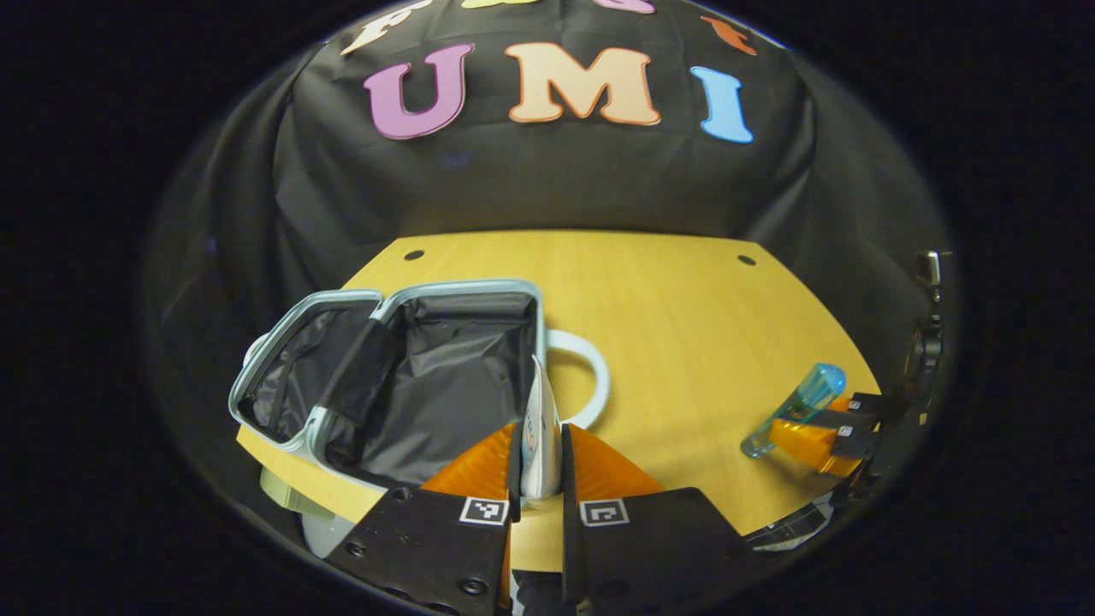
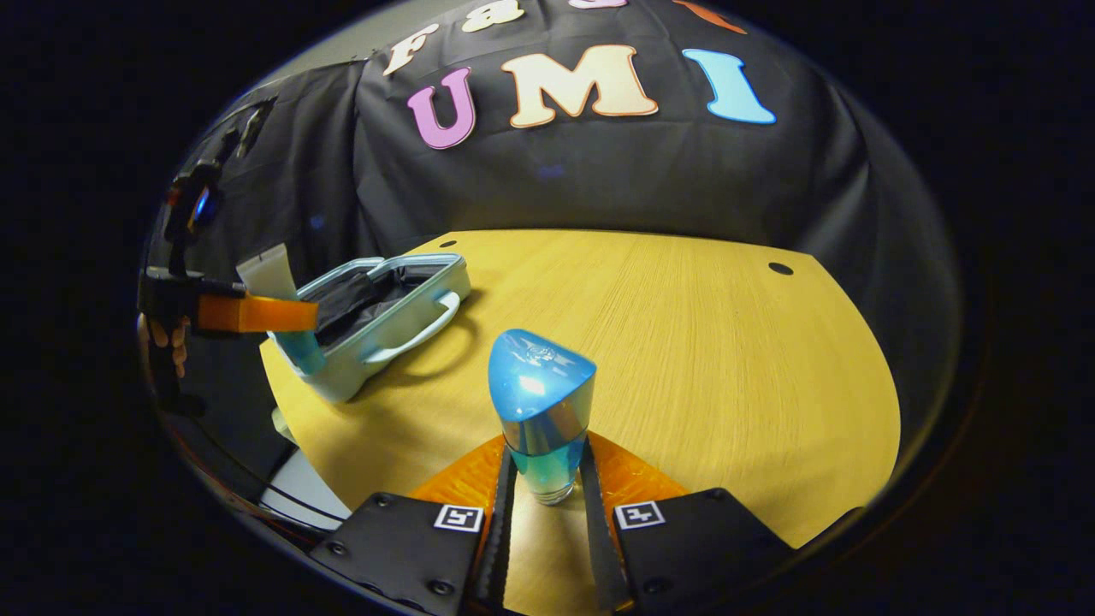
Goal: First open the suitcase, pack the skin care products into it, and then close the suitcase.
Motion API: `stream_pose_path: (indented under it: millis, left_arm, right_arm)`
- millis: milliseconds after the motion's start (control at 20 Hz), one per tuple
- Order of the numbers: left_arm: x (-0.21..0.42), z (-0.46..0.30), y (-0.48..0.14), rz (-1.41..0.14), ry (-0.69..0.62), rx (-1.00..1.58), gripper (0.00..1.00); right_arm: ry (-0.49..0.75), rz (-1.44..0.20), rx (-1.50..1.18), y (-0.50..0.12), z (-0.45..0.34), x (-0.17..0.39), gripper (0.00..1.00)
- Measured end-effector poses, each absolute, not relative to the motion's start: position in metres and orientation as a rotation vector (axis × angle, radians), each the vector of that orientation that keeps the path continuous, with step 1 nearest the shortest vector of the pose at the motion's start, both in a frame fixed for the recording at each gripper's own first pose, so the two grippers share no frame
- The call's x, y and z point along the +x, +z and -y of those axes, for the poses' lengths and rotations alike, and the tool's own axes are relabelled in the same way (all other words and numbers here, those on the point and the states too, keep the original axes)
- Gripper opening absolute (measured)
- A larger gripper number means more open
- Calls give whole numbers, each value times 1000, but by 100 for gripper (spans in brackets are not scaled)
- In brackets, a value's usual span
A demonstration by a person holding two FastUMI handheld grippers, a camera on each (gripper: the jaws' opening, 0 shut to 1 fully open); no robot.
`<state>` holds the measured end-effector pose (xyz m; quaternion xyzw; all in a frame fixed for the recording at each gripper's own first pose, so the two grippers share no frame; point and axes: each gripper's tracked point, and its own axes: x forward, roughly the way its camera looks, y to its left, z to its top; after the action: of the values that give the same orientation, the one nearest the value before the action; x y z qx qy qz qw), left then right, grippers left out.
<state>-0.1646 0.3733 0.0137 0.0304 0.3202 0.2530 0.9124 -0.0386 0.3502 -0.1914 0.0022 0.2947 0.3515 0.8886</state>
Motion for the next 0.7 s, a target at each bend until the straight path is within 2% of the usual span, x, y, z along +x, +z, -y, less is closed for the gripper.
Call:
stream_pose_path:
  millis: [300,400,700]
  left_arm:
    - [-188,-453,8,-813,550,-10,16]
    - [-189,-469,-3,-873,532,-25,16]
    - [-186,-498,-41,-1012,457,-45,17]
  right_arm:
    - [722,-675,118,-138,-388,-59,41]
    - [724,-686,144,-122,-405,-66,39]
    - [777,-774,234,-98,-460,-93,41]
